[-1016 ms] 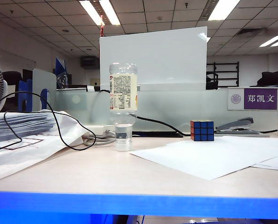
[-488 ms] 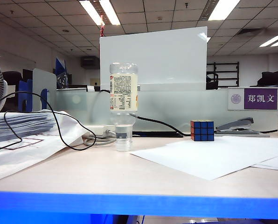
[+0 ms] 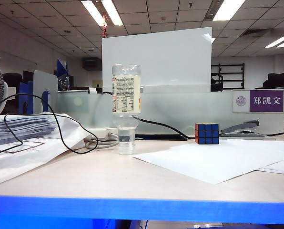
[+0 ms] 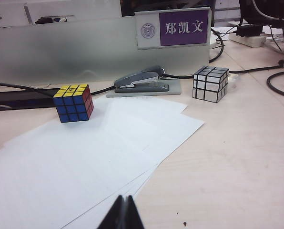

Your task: Flip the plastic bottle upside down.

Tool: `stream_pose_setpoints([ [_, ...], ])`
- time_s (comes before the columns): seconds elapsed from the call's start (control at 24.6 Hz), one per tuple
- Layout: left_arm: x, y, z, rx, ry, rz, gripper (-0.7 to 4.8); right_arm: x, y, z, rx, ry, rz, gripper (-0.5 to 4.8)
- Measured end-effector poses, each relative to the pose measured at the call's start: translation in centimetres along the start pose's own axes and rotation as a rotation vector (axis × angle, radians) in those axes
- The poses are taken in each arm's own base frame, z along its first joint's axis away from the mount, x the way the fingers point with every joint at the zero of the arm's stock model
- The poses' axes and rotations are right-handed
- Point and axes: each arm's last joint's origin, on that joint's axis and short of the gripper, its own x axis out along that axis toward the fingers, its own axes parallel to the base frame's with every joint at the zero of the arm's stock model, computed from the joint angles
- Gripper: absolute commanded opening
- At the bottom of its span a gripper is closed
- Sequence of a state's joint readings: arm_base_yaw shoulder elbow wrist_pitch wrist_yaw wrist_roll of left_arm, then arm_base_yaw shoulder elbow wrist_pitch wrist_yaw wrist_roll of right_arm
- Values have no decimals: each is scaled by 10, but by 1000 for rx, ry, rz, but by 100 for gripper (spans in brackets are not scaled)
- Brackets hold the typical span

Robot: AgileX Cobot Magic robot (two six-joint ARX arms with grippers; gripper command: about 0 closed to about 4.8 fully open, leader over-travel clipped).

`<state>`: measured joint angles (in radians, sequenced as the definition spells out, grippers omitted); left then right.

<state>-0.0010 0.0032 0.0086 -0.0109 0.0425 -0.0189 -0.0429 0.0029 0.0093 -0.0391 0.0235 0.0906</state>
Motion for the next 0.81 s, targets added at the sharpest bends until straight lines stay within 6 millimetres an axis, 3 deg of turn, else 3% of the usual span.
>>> stream_pose_setpoints([
  [0.81,0,0,0,0,0,0,-5,0,0,5,-30,-51,3,-9],
])
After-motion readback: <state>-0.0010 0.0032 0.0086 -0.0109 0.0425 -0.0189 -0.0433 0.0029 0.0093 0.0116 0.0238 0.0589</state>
